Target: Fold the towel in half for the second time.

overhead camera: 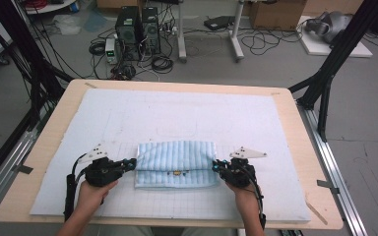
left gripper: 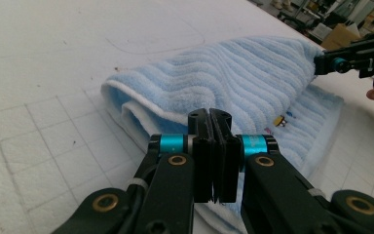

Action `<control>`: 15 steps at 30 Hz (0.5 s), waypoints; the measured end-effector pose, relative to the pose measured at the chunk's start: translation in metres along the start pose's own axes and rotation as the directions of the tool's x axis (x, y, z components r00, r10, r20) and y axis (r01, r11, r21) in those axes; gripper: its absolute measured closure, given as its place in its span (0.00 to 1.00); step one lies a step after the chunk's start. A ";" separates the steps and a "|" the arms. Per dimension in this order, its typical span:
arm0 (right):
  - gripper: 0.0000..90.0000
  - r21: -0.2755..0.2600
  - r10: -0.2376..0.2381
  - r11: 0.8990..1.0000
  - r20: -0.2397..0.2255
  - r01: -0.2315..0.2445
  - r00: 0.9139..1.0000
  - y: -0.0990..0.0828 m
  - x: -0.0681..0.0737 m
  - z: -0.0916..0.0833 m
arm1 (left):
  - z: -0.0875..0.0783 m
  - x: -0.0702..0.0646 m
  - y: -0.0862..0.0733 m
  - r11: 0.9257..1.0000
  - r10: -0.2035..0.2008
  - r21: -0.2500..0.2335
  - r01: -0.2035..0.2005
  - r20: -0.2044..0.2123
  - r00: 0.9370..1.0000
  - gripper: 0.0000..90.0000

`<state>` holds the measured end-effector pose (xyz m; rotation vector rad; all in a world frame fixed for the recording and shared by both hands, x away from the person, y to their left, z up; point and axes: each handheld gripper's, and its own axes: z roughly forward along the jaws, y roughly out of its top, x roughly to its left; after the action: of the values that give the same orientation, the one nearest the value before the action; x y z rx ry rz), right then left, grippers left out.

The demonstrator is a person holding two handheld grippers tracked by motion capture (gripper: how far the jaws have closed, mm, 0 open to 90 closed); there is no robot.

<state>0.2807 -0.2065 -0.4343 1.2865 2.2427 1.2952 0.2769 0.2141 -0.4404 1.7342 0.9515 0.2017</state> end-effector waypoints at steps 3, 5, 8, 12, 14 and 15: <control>0.67 -0.011 0.026 1.000 0.000 -0.026 1.000 -0.001 -0.001 -0.003 | -0.001 0.003 0.002 0.999 -0.041 -0.004 0.041 -0.012 0.999 0.69; 0.60 -0.045 0.053 0.998 0.003 -0.053 0.999 0.001 -0.004 -0.008 | -0.002 0.005 0.004 0.998 -0.054 -0.018 0.053 -0.026 0.998 0.61; 0.56 -0.082 0.059 0.995 0.006 -0.058 0.998 0.008 -0.005 -0.013 | -0.002 0.008 0.006 0.998 -0.066 -0.022 0.065 -0.033 0.997 0.55; 0.57 -0.093 0.042 0.995 0.002 -0.042 0.999 0.020 -0.001 -0.011 | 0.002 0.009 0.007 0.997 -0.079 -0.013 0.078 -0.043 0.996 0.53; 0.58 -0.064 0.013 0.998 0.023 -0.012 1.000 0.025 0.003 -0.006 | 0.007 0.010 0.007 0.997 -0.082 0.012 0.082 -0.048 0.995 0.53; 0.59 -0.039 0.006 0.999 0.041 -0.004 0.999 0.026 0.004 -0.002 | 0.010 0.010 0.007 0.996 -0.081 0.026 0.082 -0.053 0.995 0.52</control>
<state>0.2922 -0.1987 -0.4122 1.2942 2.1768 1.2962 0.2926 0.2136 -0.4416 1.7195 1.0657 0.1812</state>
